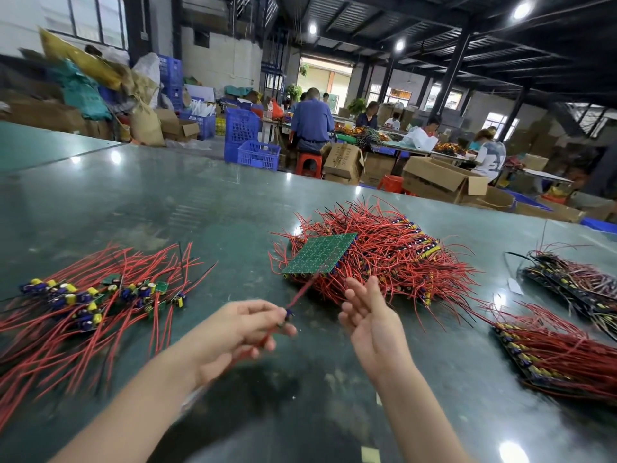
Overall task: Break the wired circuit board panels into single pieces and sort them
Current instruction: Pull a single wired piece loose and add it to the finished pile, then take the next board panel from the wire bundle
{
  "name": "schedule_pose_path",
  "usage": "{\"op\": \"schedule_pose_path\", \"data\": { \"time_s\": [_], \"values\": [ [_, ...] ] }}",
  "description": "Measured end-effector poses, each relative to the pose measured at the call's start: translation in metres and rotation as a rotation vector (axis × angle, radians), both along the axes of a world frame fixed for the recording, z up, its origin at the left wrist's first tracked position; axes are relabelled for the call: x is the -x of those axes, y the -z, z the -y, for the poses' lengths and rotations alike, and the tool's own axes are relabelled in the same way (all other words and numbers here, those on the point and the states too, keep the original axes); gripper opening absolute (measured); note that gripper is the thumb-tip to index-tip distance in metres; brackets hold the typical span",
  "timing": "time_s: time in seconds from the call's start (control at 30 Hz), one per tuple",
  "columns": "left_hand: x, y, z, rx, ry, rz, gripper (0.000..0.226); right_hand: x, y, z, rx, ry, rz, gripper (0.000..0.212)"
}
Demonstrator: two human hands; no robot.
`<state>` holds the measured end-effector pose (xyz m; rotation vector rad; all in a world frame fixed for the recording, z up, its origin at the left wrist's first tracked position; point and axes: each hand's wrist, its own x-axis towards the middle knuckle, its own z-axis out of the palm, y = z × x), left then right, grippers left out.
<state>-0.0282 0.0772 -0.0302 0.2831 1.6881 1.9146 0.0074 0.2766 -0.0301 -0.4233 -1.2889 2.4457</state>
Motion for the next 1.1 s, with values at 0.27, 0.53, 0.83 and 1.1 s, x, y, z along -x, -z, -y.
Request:
{"op": "schedule_pose_path", "data": {
  "time_s": [0.27, 0.53, 0.83, 1.1],
  "values": [
    [0.040, 0.003, 0.067, 1.006, -0.945, -0.824, 0.030, -0.001, 0.007, 0.012, -0.073, -0.027, 0.061, 0.029],
    [0.050, 0.021, 0.077, 1.547, -0.575, -0.598, 0.071, -0.003, 0.009, 0.015, -0.158, -0.071, 0.116, 0.028],
    [0.048, 0.021, 0.059, 1.210, -0.778, -0.930, 0.062, 0.001, 0.018, 0.024, -0.258, -0.094, 0.099, 0.034],
    [0.065, -0.009, -0.062, -0.059, -0.260, 0.149, 0.008, 0.005, 0.023, 0.028, -0.262, -0.064, 0.055, 0.042]
  ]
}}
